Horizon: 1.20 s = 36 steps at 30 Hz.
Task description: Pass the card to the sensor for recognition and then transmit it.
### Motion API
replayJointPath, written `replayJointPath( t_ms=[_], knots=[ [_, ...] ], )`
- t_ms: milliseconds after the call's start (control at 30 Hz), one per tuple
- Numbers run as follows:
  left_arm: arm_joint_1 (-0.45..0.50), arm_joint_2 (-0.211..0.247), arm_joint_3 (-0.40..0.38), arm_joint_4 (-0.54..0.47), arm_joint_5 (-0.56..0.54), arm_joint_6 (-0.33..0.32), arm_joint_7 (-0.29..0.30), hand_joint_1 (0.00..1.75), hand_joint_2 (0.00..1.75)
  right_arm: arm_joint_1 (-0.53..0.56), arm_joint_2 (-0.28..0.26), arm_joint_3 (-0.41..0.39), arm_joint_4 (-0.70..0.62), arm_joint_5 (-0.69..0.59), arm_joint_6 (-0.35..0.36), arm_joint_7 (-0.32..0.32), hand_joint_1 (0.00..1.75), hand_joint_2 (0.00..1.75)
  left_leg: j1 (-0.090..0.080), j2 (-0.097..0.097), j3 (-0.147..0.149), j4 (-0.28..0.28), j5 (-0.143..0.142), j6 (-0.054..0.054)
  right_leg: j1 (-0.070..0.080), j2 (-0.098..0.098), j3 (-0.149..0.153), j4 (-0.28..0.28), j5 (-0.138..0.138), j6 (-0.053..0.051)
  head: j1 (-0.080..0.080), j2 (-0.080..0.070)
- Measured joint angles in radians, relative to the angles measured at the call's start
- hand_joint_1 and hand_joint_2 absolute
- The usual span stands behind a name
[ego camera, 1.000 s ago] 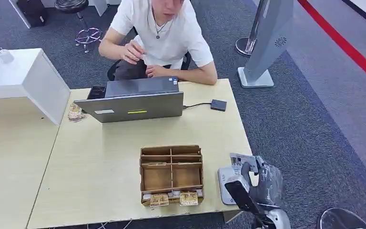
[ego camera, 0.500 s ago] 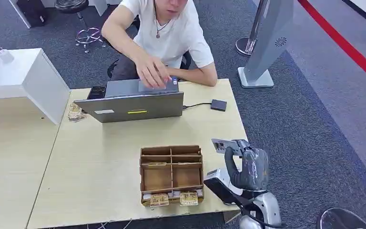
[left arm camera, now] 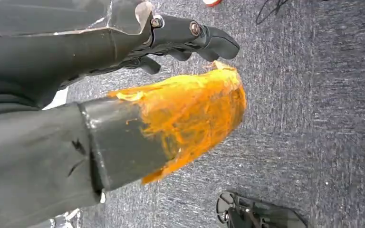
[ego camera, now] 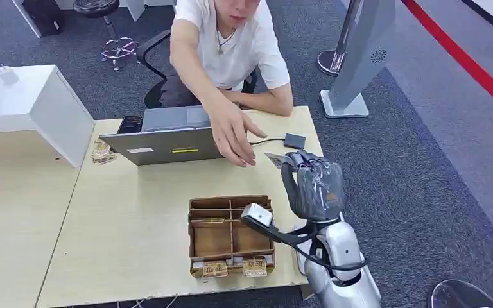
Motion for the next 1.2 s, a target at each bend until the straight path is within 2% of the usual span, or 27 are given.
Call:
replayJointPath(
  t_ms=[167,300,333,367,633,933,1200],
  knots=[
    [-0.001,-0.003,-0.007,0.0,-0.003,-0.004,-0.003,0.0,0.0,-0.068,0.0,0.038,0.016,0.055,0.0,0.052,1.75,1.75,0.0,0.0,0.0,0.0,0.0,0.0,0.0,0.0,0.0,0.0,0.0,0.0,0.0,0.0],
    [-0.002,-0.007,-0.011,0.0,-0.004,-0.005,-0.003,0.0,0.0,-0.104,0.0,0.074,0.035,0.038,0.0,0.06,1.75,1.75,0.0,0.0,0.0,0.0,0.0,0.0,0.0,0.0,0.0,0.0,0.0,0.0,0.0,0.0],
    [-0.003,-0.008,-0.012,0.0,-0.005,-0.005,-0.003,0.0,0.0,-0.11,0.0,0.08,0.037,0.03,0.0,0.06,1.62,1.75,0.0,0.0,0.0,0.0,0.0,0.0,0.0,0.0,0.0,0.0,0.0,0.0,0.0,0.0],
    [-0.004,-0.009,-0.012,0.0,-0.004,-0.005,-0.003,0.0,0.0,-0.115,0.0,0.089,0.041,0.019,0.0,0.058,0.0,1.75,0.0,0.0,0.0,0.0,0.0,0.0,0.0,0.0,0.0,0.0,0.0,0.0,0.0,0.0],
    [-0.006,-0.01,-0.013,0.0,-0.004,-0.005,-0.003,0.0,0.0,-0.127,0.0,0.142,0.062,-0.032,0.0,0.034,0.0,1.75,0.0,0.0,0.0,0.0,0.0,0.0,0.0,0.0,0.0,0.0,0.0,0.0,0.0,0.0],
    [-0.005,-0.01,-0.013,0.0,0.002,-0.004,-0.005,0.0,0.0,-0.109,0.0,0.157,0.053,-0.051,0.0,0.015,0.0,1.75,0.0,0.0,0.0,0.0,0.0,0.0,0.0,0.0,0.0,0.0,0.0,0.0,0.0,0.0],
    [-0.004,-0.01,-0.013,0.0,0.006,0.002,-0.005,0.0,0.0,-0.05,0.0,0.158,0.008,-0.117,0.0,-0.044,0.0,1.75,0.0,0.0,0.0,0.0,0.0,0.0,0.0,0.0,-0.001,0.0,0.0,0.0,0.0,0.0]
  ],
)
